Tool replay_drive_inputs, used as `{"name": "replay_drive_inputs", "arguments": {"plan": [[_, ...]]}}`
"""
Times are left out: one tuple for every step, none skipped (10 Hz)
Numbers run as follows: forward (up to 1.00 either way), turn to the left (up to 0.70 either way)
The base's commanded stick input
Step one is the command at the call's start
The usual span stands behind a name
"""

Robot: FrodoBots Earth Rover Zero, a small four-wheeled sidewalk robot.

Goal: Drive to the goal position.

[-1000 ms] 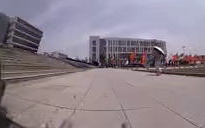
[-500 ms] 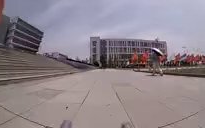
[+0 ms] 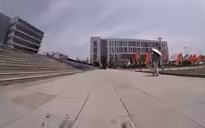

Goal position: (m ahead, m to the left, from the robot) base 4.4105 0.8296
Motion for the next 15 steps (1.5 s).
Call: {"name": "replay_drive_inputs", "arguments": {"plan": [[1.00,0.00],[1.00,0.00],[1.00,0.00],[1.00,0.00],[1.00,0.00],[1.00,0.00],[1.00,0.00],[1.00,0.00],[1.00,0.00],[1.00,0.00],[1.00,0.00],[1.00,0.00],[1.00,0.00],[1.00,0.00],[1.00,0.00]]}}
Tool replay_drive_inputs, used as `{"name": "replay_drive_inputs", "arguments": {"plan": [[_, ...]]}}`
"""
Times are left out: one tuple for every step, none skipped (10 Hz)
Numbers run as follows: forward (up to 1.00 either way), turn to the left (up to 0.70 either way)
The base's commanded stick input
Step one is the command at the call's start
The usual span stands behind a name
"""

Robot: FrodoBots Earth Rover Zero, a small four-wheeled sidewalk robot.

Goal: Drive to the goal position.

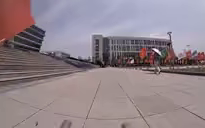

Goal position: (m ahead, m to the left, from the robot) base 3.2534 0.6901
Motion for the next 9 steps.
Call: {"name": "replay_drive_inputs", "arguments": {"plan": [[1.00,0.00],[1.00,0.00],[1.00,0.00],[1.00,0.00],[1.00,0.00],[1.00,0.00],[1.00,0.00],[1.00,0.00],[1.00,0.00]]}}
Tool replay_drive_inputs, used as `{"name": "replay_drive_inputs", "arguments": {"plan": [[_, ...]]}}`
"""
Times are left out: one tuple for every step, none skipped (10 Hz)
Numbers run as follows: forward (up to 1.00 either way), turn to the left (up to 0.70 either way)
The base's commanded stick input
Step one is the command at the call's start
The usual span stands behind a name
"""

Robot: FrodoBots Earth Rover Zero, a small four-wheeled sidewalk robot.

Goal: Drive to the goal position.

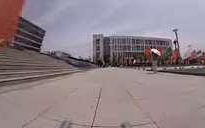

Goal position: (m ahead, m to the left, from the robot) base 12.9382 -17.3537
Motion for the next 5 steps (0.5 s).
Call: {"name": "replay_drive_inputs", "arguments": {"plan": [[1.00,0.00],[1.00,0.00],[1.00,0.00],[1.00,0.00],[1.00,0.00]]}}
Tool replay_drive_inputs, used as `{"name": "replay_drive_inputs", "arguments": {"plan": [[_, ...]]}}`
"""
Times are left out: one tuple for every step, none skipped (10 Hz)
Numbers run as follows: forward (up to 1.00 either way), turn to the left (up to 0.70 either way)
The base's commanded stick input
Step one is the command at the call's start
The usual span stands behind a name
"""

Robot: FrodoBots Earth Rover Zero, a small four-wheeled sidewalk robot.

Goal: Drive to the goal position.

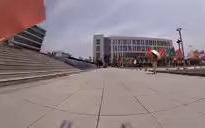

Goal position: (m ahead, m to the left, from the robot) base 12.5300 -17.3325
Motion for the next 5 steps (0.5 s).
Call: {"name": "replay_drive_inputs", "arguments": {"plan": [[1.00,0.00],[1.00,0.00],[1.00,0.00],[1.00,0.00],[1.00,0.00]]}}
